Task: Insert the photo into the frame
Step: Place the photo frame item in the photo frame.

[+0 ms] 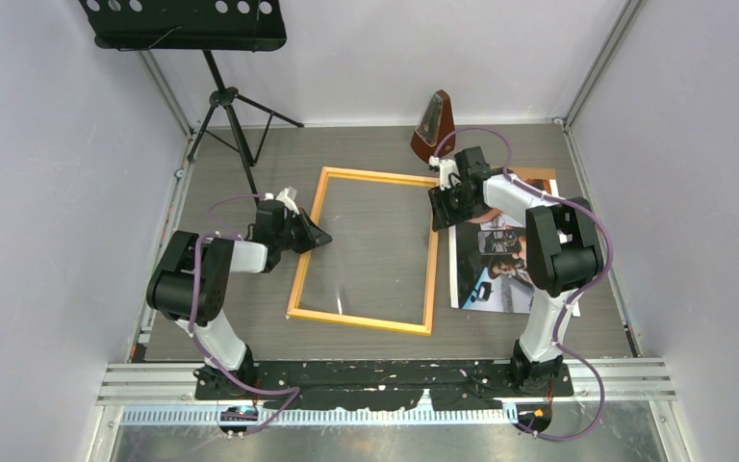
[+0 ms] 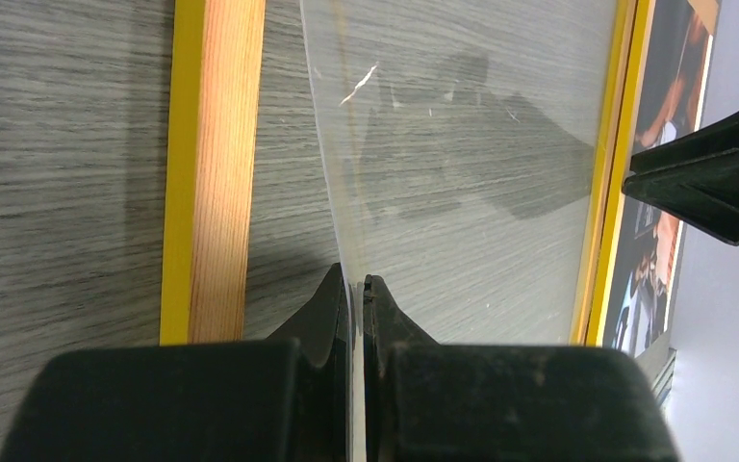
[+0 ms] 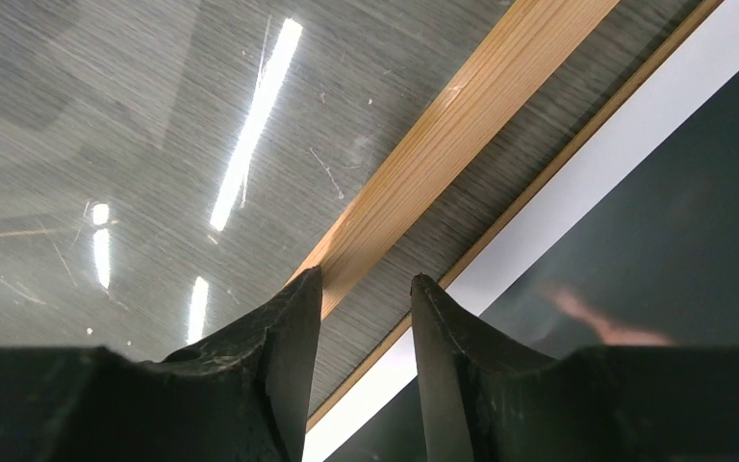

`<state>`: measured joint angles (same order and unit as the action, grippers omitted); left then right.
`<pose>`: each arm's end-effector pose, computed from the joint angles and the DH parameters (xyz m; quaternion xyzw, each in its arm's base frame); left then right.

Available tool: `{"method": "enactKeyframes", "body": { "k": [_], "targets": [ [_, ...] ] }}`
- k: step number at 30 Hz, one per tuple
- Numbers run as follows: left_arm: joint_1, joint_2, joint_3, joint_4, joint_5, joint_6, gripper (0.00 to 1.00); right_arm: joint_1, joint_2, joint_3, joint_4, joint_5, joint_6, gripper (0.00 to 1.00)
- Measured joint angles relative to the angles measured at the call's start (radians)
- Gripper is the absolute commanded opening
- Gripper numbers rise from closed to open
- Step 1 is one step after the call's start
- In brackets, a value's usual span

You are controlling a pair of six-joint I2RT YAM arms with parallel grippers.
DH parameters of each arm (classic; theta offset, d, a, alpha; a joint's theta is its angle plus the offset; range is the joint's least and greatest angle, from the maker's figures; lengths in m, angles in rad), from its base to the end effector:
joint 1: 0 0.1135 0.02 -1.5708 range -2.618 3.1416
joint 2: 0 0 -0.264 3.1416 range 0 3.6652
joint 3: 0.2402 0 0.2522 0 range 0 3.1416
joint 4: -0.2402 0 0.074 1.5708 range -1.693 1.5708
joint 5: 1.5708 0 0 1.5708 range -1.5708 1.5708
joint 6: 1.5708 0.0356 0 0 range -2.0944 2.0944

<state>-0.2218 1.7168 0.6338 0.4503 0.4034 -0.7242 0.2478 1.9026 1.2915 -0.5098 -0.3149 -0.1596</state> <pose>0.3016 -0.0823 0.1233 -0.1295 0.8690 -0.3608 0.3128 0.3734 0.1058 0.1746 -0.2290 0.9358 0.1624 0.2133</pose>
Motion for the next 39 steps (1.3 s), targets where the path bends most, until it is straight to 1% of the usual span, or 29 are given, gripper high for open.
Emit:
{"method": "enactKeyframes", "body": {
  "k": [12, 29, 33, 39],
  "targets": [
    [-0.005, 0.0, 0.003, -0.008, -0.011, 0.006, 0.0, 0.0, -0.014, 0.001, -0.008, 0.0, 0.0, 0.5],
    [-0.006, 0.0, 0.006, -0.014, -0.011, 0.022, 0.0, 0.009, -0.132, 0.06, -0.029, 0.003, 0.0, 0.51],
    [-0.006, 0.0, 0.006, -0.014, -0.011, 0.022, 0.0, 0.044, -0.143, 0.058, -0.024, 0.01, -0.006, 0.51],
    [-0.006, 0.0, 0.006, -0.015, -0.012, 0.022, 0.0, 0.143, -0.172, 0.006, 0.024, 0.029, -0.041, 0.51]
  ]
}}
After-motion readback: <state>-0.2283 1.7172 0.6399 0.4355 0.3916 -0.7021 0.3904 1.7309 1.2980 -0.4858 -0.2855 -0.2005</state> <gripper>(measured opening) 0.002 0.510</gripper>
